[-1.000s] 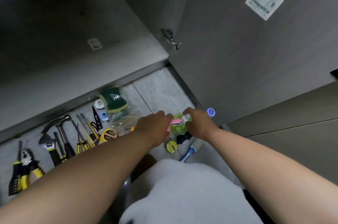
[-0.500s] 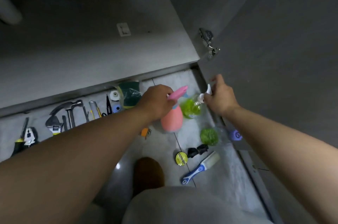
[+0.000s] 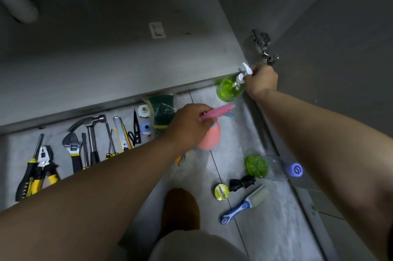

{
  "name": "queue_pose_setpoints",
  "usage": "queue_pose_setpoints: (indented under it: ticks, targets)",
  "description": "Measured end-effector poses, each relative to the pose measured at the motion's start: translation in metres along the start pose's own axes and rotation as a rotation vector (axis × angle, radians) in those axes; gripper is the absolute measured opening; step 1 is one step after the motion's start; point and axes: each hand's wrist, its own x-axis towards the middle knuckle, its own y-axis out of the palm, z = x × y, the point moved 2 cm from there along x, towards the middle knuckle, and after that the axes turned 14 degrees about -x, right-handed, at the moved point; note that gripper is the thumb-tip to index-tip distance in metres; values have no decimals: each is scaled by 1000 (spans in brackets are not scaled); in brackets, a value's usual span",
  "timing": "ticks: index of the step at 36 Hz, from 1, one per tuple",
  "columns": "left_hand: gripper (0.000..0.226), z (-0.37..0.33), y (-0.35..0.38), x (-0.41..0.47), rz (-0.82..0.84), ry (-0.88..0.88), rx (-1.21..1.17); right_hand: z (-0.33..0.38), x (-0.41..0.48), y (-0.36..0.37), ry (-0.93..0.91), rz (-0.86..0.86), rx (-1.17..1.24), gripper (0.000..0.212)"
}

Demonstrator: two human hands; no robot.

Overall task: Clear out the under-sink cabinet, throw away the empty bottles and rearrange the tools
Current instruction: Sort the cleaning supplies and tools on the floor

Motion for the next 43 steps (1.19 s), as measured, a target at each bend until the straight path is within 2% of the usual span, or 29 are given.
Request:
queue_pose_setpoints:
  ticks: [5, 8, 10, 12, 14, 15, 17, 20, 25, 27, 30, 32, 37, 43]
  targets:
    - [19, 0, 7, -1, -12, 8, 25, -4, -19, 2, -72, 4, 102, 30]
    - [17, -6, 8, 0, -49, 9, 35, -20, -45, 6, -127, 8, 42, 28]
    - [15, -11, 9, 0, -81, 17, 29, -31, -68, 14, -152, 132, 58, 27]
    - [14, -16, 10, -1, -118, 29, 43, -42, -96, 24, -170, 350, 136, 35]
    - [11, -20, 13, -1, -153, 24, 88, -49, -123, 31, -185, 528, 199, 53]
    - [10, -23, 15, -2, -173, 16, 118, -50, -134, 34, -195, 559, 220, 65]
    - [17, -27, 19, -3, -216, 4, 163, -48, -151, 39, -185, 507, 277, 84]
    - [22, -32, 27, -4, -255, -15, 163, -40, -164, 43, -102, 335, 324, 89]
    - [31, -40, 35, -5, -317, -52, 103, -31, -165, 45, -53, 187, 290, 66]
    - [33, -41, 38, -2, -312, -80, 77, -30, -162, 44, -66, 155, 265, 65]
    - [34, -38, 39, 2, -204, -126, -57, -37, -151, 48, -120, 138, 249, 43]
    - [30, -34, 37, 2, -107, -160, -142, -46, -138, 51, -61, 126, 248, 33]
    - [9, -19, 18, 2, -75, -226, -142, -64, -94, 53, 192, 91, 220, 67]
    - [19, -6, 4, -3, -176, -220, -73, -71, -60, 57, 299, 114, 211, 61]
